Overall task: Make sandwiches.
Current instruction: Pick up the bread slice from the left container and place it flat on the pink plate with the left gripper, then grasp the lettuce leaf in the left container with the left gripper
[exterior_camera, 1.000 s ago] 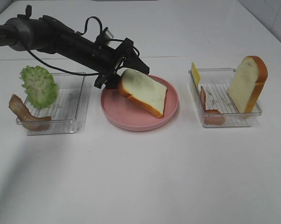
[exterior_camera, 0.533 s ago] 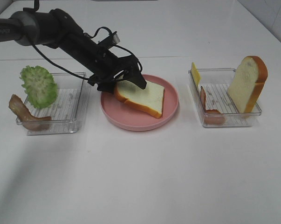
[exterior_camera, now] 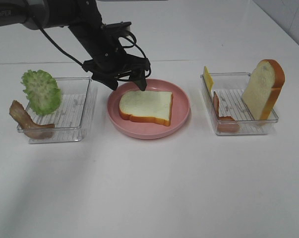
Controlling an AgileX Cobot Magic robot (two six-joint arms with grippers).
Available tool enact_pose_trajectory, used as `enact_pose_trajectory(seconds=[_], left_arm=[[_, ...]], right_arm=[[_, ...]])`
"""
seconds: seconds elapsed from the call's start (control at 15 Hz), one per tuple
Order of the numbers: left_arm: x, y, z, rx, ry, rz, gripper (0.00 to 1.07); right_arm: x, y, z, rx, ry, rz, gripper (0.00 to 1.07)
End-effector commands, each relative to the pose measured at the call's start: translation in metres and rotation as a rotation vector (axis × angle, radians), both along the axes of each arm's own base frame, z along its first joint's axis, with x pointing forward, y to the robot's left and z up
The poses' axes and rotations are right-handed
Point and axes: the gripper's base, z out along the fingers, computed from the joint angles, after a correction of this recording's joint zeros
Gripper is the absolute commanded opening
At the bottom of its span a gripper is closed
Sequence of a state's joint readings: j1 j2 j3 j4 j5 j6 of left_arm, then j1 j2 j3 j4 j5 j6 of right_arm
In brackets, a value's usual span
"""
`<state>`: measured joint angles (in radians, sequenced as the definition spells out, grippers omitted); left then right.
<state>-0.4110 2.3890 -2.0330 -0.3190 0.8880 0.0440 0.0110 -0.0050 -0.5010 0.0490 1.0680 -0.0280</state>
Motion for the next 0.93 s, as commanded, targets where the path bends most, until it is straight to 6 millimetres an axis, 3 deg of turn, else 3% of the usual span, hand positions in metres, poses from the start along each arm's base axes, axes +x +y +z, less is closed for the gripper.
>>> enact_pose_trajectory(seconds=[0.07,0.27,0.47,0.73,0.93], left_arm=[[-0.001,0.003,0.03,-0.005,-0.068,0.039,0.78],[-0.001,0.021,0.054,-0.01,-0.059,0.09,0.78],[0.0,0.059,0.071,0.025,0.001,0.166,0.78],[-0.005,0.108,0.093,0.202,0.024,0.222,0.78],[-0.006,0.14,0.095,0.374,0.071,0.266,0.77]], right_arm=[[-0.002,0.0,0.0,0.003,-0.025,-0.007,0.78],[-0.002,0.0,0.0,0.003,-0.025,-0.007,0.78],[-0.002,0.0,0.0,0.003,-0.025,-0.007,0.78],[-0.002,0.0,0.0,0.003,-0.025,-0.007,0.78],[-0.002,0.0,0.0,0.003,-0.024,-0.007,0.78]])
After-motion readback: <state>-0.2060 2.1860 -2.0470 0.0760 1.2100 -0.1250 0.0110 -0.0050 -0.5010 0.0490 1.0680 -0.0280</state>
